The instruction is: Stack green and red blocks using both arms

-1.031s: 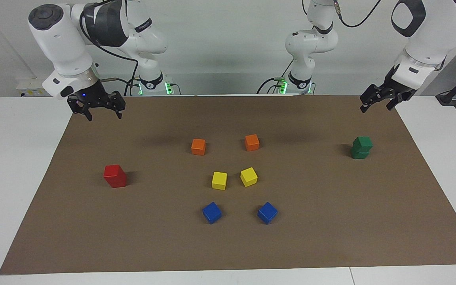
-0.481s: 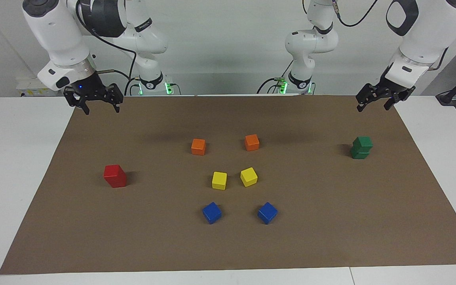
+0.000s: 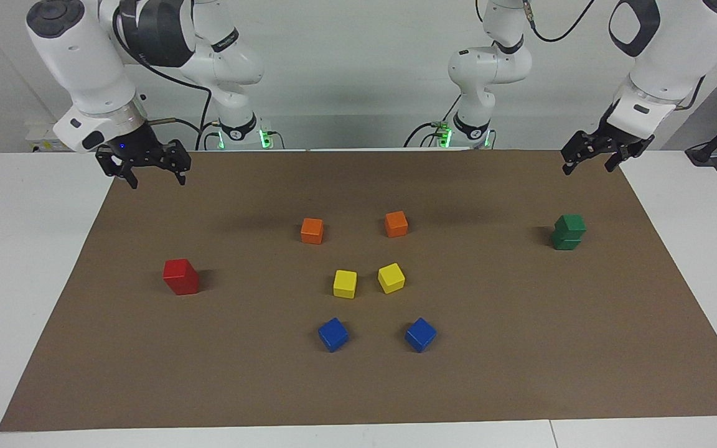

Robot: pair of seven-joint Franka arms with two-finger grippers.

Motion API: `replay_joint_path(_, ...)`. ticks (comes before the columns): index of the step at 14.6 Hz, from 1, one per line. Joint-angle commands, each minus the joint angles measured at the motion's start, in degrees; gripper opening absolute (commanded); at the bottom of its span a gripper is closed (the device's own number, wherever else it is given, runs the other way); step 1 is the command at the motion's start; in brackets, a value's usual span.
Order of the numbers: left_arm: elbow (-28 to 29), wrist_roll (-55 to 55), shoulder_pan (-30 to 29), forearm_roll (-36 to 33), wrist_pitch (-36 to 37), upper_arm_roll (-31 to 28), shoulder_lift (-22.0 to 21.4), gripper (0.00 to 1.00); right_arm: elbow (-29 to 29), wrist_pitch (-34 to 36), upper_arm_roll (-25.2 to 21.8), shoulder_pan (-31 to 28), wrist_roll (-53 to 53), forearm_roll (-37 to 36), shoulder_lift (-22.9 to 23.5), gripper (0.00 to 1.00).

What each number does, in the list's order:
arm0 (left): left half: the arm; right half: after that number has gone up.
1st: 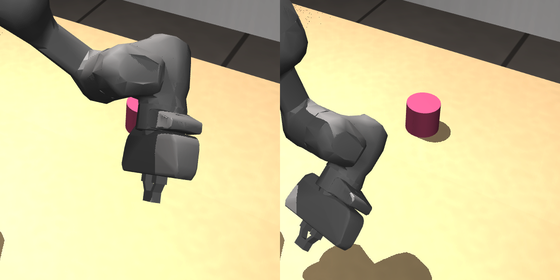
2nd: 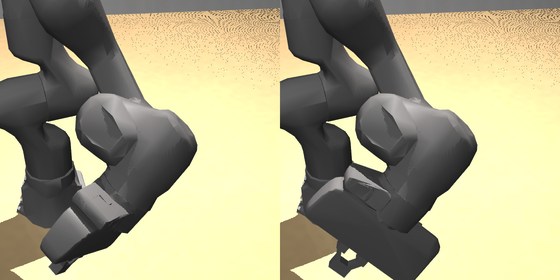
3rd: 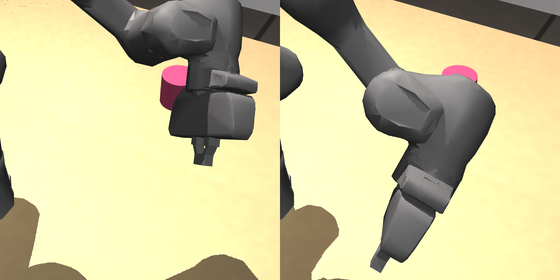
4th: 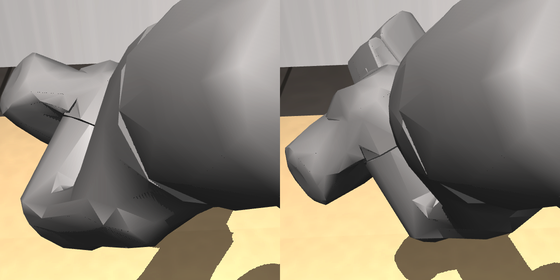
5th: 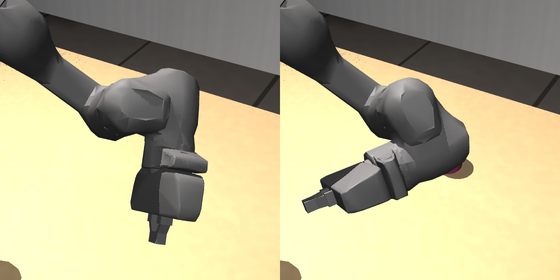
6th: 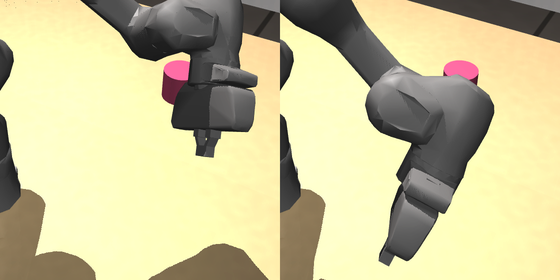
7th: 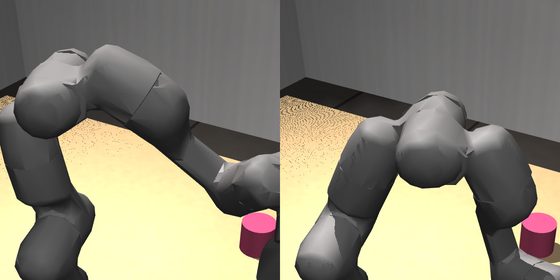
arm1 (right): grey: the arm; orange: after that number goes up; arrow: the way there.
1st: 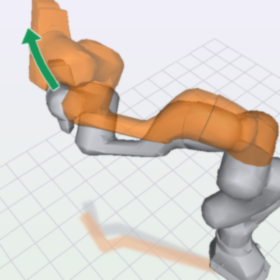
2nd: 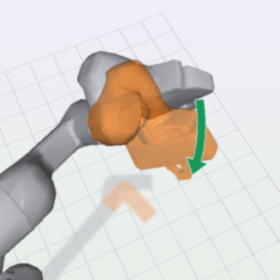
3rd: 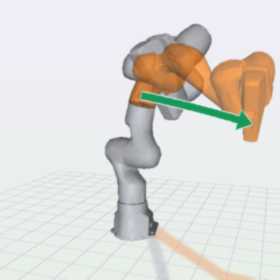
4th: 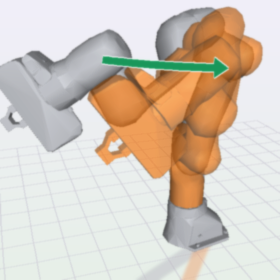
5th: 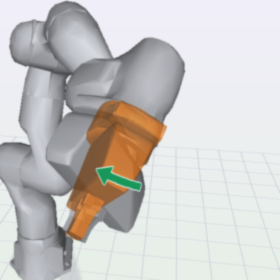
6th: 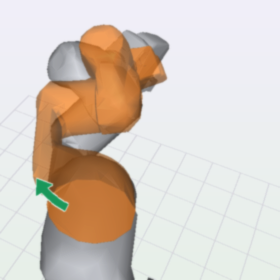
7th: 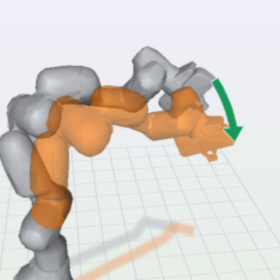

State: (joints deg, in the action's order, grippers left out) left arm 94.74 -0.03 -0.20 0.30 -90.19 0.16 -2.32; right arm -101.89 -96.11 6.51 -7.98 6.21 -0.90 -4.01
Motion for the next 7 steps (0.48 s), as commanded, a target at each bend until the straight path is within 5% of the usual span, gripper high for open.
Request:
replay_joint_path(1, -0.17, 0.55, 0.73, -1.09, 0.98, -0.69, -0.75, 1.00, 1.34, 1.54, 0.44, -0.55, 0.03, 0.46, 0.67, 1.00)
replay_joint_path(7, -0.26, 0.55, 0.90, -0.65, 0.45, -0.69, -0.67, 1.00, 0.99, 1.45, 0.44, -0.55, -0.32, 0.46, 0.50, 1.00)
